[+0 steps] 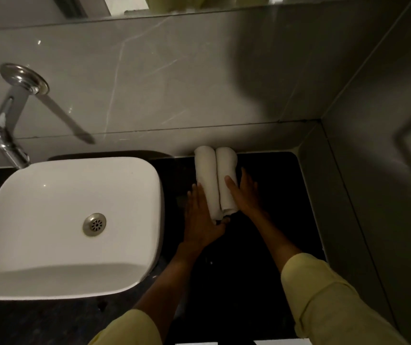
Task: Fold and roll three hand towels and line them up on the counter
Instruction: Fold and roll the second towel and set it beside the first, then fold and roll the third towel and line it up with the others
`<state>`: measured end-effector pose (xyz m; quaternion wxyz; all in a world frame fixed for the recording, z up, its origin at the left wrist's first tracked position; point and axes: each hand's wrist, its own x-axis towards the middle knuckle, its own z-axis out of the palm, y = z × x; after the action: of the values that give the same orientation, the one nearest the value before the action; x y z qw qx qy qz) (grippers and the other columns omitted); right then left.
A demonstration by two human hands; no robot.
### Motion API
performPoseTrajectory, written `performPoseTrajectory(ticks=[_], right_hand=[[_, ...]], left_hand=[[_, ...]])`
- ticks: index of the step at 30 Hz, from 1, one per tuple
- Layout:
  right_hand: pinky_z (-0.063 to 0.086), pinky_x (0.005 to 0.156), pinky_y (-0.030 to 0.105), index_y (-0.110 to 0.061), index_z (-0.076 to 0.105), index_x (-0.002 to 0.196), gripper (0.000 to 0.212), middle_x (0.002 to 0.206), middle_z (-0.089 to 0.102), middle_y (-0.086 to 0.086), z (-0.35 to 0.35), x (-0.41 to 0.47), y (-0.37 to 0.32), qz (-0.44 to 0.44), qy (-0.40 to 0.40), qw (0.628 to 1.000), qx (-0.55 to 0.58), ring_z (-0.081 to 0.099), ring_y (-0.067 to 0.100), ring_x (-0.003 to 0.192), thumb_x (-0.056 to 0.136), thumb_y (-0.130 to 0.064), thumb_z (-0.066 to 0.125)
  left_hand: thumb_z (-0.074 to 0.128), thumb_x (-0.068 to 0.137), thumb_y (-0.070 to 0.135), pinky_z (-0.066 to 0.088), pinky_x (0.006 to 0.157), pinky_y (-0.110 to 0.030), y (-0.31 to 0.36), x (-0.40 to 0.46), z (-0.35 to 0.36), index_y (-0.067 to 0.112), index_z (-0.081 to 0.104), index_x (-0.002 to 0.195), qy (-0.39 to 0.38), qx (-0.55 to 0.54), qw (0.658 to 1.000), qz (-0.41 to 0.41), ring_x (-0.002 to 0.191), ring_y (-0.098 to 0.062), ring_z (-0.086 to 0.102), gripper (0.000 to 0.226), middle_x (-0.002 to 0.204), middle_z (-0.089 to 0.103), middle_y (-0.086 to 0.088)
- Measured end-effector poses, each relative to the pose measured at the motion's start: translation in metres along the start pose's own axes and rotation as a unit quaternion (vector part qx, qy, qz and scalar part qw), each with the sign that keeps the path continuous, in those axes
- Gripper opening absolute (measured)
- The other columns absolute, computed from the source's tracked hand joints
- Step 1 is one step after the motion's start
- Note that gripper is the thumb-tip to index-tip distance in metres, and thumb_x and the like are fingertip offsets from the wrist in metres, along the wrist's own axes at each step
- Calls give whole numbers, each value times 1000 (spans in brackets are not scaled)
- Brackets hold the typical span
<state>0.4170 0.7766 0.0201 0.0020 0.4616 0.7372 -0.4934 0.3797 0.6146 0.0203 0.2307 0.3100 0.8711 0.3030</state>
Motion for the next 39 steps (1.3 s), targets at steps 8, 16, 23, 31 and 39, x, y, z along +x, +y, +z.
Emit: performPoseTrajectory(ticks=[8, 16, 23, 31, 39], right_hand=[[30, 112, 53, -18, 29, 152, 67, 155, 37, 8, 28, -102, -56, -215, 158, 952, -153, 37, 34, 137, 97, -56, 30], [30, 113, 40, -16, 44, 145, 48, 153, 43, 4, 240, -228, -222, -498, 50, 855, -137, 40, 23, 137, 100, -31, 41], [35, 114, 38, -18, 51, 140, 47, 144, 51, 4, 489, -282, -303, -463, -206, 847, -161, 44, 21, 135, 94, -23, 55], [38, 109, 42, -8, 30, 148, 74, 150, 40, 18, 661, -269, -313, -175, -269, 909, -266, 42, 37, 135, 89, -41, 61], [48, 84, 40, -13, 51, 126, 55, 120, 57, 6, 645, -271, -321, 15, -380, 917, -121, 56, 29, 105, 81, -33, 75]], left_hand=[[40, 100, 37, 4, 124, -41, 6, -63, -90, 9, 2, 155, 129, 102, 980, 109, 151, -21, -13, 72, 165, -4, -7], [40, 100, 41, 5, 123, -45, -170, -166, -264, 7, 17, 154, 340, 159, 924, -74, 152, -30, 3, 68, 163, 11, -12], [28, 97, 41, 7, 121, -56, -423, -235, -364, 2, 17, 152, 322, 105, 859, -384, 149, -42, 3, 68, 161, 11, -23], [74, 77, 32, 39, 107, -50, -537, -259, -422, 5, 22, 148, 379, -181, 718, -555, 129, -43, 45, 92, 145, 41, -23], [63, 79, -5, 57, 77, -38, -495, -287, -462, 22, 56, 131, 300, -559, 689, -351, 104, -27, 65, 59, 118, 67, -6]])
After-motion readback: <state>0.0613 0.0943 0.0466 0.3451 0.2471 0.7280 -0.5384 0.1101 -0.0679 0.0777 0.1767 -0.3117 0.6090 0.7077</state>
